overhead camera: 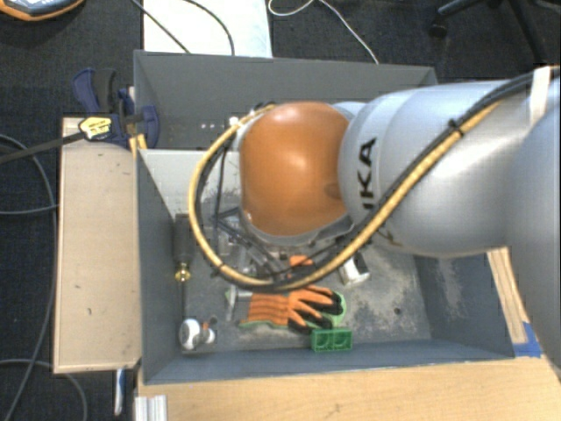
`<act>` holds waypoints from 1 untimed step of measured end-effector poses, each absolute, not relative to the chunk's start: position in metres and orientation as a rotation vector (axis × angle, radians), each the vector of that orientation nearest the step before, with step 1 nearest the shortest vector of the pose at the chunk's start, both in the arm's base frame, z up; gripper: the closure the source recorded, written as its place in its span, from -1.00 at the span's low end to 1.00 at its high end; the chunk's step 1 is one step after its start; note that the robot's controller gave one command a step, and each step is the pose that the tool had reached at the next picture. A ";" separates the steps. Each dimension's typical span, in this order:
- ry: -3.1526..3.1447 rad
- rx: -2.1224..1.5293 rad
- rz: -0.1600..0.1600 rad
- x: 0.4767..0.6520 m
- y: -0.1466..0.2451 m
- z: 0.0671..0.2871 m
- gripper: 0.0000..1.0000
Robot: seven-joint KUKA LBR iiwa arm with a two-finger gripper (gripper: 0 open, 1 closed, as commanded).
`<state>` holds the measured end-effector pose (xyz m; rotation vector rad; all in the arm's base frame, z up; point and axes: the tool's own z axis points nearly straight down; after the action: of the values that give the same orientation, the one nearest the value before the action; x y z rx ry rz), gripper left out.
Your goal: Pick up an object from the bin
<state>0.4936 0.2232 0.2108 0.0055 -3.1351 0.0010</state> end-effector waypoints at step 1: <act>-3.143 -0.004 -0.002 0.496 0.222 0.215 -1.00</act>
Offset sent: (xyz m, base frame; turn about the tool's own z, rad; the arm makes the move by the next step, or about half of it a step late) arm 0.0148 -0.0071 -0.0489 0.0778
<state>0.4957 0.2218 0.2155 -0.0041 -3.1433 -0.0020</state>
